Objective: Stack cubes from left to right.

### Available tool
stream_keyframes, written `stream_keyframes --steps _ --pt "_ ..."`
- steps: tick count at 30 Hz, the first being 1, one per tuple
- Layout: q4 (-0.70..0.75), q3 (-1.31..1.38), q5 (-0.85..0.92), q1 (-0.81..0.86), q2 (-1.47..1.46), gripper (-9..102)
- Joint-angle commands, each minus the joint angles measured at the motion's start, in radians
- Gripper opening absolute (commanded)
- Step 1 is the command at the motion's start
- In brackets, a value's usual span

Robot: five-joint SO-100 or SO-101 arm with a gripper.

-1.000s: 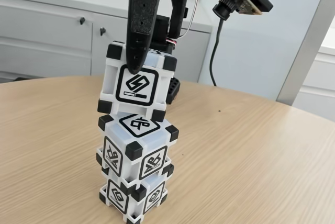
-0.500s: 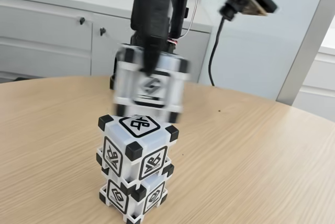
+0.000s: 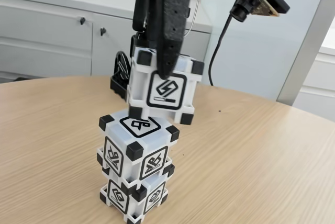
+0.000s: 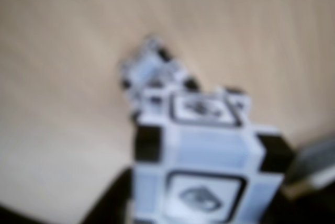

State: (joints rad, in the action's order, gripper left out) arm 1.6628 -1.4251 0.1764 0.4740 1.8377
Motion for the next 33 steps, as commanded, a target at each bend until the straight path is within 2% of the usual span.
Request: stream_keyframes --steps 1,33 --pt "0.002 0.020 -0.014 0.011 0.021 16" --pt "0.002 0.020 -0.025 0.048 0.006 16"
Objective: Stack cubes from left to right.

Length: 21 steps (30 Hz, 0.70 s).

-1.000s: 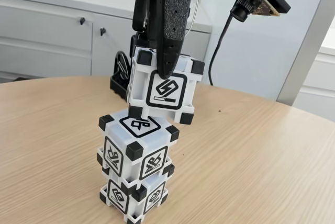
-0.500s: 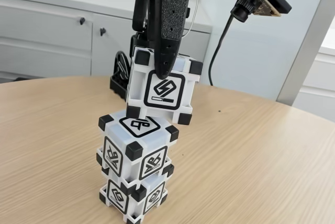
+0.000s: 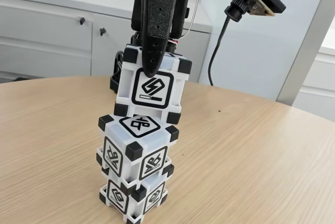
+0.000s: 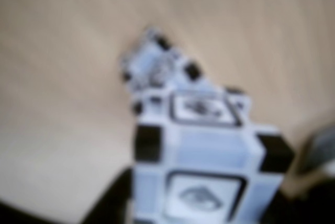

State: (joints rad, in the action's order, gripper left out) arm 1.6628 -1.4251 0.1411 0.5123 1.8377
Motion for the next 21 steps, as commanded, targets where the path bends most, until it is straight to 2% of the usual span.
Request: stream_keyframes --steps 1,8,21 --pt "0.002 0.020 0.021 0.000 0.006 17" --pt "0.002 0.020 0.054 -0.005 0.006 29" --pt "0.017 0.020 0.071 -0.008 0.028 32"
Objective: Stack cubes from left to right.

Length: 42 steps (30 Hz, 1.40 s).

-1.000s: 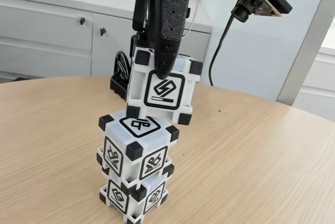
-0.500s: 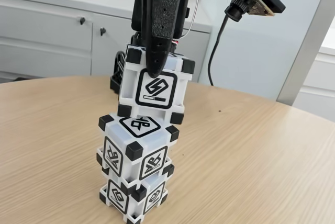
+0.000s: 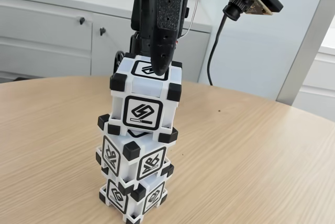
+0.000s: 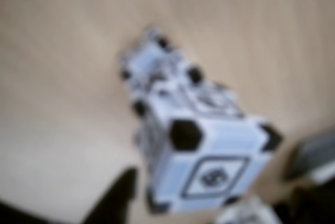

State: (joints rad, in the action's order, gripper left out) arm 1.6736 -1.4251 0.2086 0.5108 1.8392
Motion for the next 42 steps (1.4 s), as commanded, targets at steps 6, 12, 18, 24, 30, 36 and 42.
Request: stream_keyframes --steps 6,12,18,24,30,36,42 --pt "0.009 0.037 -0.020 -0.006 0.144 31" --pt "-0.003 0.021 -0.078 -0.009 0.419 22" --pt "-0.009 0.021 -0.155 -0.074 0.505 10" --pt "-0.011 0.020 -0.298 -0.376 0.499 4" --pt "-0.052 0.018 -0.377 -0.571 0.500 0" --pt "-0.117 -0.091 -0.337 -0.574 0.494 0" --pt "-0.268 -0.373 -0.302 -0.572 0.512 0"
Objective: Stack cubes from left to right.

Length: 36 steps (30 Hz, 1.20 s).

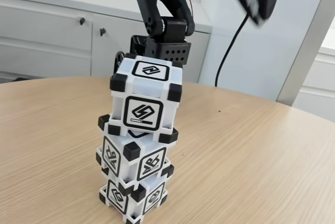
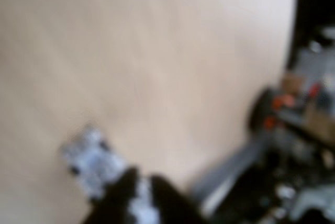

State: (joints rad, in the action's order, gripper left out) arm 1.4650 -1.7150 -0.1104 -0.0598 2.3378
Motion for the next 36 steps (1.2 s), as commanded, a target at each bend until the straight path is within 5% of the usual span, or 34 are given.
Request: stream_keyframes --steps 1,15,36 --pt "-0.097 -0.129 0.025 0.000 0.014 0" --pt "-0.425 -0.638 0.054 0.003 0.015 0" --pt "-0.434 -0.680 0.087 0.100 0.015 0"
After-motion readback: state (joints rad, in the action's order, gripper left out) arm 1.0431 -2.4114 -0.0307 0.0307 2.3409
